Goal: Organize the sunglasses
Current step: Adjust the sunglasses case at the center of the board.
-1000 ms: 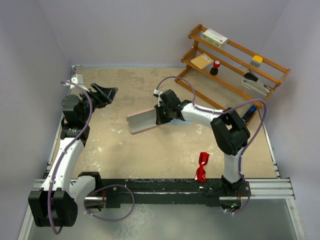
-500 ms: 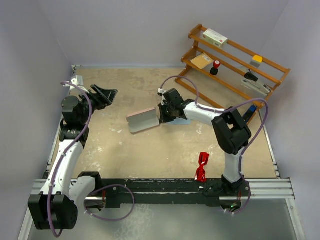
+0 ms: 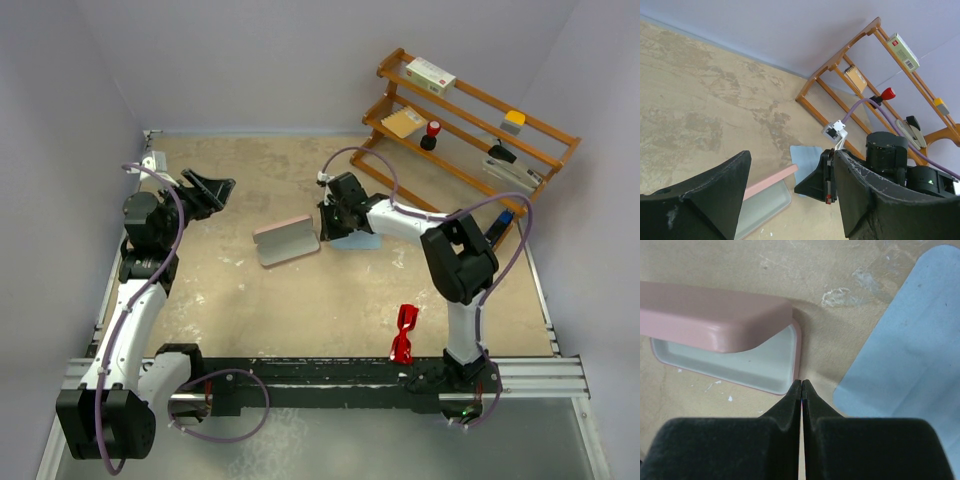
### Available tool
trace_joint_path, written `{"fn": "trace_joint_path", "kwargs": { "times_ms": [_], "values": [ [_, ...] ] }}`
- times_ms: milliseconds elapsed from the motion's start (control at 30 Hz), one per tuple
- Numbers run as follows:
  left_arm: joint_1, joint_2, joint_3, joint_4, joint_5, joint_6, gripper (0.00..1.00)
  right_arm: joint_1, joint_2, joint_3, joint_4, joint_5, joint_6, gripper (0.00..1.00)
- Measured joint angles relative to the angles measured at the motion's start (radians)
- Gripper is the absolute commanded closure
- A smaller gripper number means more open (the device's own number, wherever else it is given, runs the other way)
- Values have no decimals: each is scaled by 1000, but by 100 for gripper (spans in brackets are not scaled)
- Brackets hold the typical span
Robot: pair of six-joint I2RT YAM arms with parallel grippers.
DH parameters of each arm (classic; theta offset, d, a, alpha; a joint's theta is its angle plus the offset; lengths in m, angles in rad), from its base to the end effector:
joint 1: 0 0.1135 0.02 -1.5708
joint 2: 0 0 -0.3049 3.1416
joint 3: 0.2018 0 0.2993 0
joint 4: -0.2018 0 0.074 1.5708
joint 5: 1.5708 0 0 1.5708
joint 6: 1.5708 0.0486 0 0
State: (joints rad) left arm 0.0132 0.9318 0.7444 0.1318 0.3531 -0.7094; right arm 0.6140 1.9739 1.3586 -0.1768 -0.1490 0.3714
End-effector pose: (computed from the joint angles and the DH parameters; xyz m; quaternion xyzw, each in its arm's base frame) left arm 0.2570 -0.0134 0.3559 -0.1399 0.7117 -0.3507 0.5924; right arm 0.4040 0.2936 0.1868 -0.1397 0.9124 0.2397 0.3009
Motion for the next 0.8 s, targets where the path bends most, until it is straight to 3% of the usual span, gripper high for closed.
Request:
{"fn": "trace_joint_path", "kwargs": {
  "times_ms": [800],
  "values": [
    [0, -3, 0, -24, -1, 16, 36, 55, 56, 3, 14, -1, -8, 100]
  ]
}}
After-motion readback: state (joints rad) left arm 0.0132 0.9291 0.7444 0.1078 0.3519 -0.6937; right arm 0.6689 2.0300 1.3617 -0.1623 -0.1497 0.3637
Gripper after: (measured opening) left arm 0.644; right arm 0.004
